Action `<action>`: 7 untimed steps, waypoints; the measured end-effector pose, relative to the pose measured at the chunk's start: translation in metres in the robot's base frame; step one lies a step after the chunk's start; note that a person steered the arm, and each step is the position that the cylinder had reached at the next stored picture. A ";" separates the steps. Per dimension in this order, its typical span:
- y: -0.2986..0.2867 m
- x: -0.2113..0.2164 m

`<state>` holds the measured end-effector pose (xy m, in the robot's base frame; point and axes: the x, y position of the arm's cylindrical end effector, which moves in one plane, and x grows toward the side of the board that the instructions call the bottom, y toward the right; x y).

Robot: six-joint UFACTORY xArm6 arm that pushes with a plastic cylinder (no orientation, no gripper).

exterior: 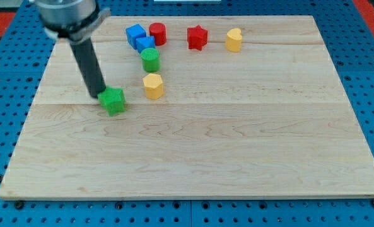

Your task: Move the green star diagonally to the hexagon

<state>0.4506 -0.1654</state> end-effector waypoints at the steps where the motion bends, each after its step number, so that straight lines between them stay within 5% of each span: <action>1: -0.004 0.045; 2: -0.006 0.096; 3: 0.056 0.082; 5: 0.031 0.036; 7: -0.139 0.034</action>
